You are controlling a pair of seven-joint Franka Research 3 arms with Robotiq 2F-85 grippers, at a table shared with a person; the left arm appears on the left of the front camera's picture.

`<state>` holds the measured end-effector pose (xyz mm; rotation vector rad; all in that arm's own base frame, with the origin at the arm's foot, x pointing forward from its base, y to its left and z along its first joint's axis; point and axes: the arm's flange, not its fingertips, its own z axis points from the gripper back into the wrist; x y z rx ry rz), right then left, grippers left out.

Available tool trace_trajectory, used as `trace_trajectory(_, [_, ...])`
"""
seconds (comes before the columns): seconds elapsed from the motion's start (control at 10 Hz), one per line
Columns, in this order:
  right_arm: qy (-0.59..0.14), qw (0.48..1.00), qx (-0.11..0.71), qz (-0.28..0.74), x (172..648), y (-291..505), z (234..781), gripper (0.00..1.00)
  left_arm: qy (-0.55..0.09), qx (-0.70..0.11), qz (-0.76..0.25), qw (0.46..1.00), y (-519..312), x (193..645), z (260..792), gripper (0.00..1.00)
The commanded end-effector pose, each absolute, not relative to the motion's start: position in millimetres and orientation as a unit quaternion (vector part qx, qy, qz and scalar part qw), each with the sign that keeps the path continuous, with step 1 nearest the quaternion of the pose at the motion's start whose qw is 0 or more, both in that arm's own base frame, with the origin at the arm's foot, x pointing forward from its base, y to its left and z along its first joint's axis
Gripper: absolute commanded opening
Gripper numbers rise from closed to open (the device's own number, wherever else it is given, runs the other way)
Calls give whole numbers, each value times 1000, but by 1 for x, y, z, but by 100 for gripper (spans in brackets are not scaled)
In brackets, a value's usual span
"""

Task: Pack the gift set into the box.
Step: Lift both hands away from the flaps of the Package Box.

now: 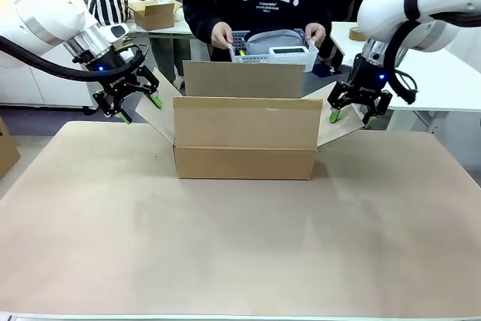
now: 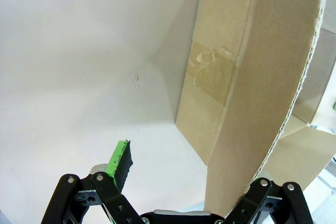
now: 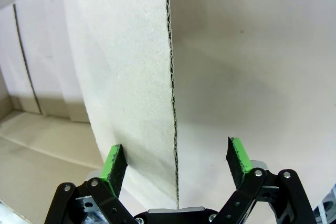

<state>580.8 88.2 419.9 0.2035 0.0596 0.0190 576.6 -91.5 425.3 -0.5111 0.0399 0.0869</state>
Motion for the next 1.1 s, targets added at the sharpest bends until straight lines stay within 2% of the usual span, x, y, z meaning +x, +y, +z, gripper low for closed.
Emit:
trace_trajectory(0.0, [25,996,88,1,582,90,424,100,18,-245,45,968,-90,575,427,100])
trace_trajectory(1.0, [25,996,88,1,582,90,424,100,18,-245,45,968,-90,575,427,100])
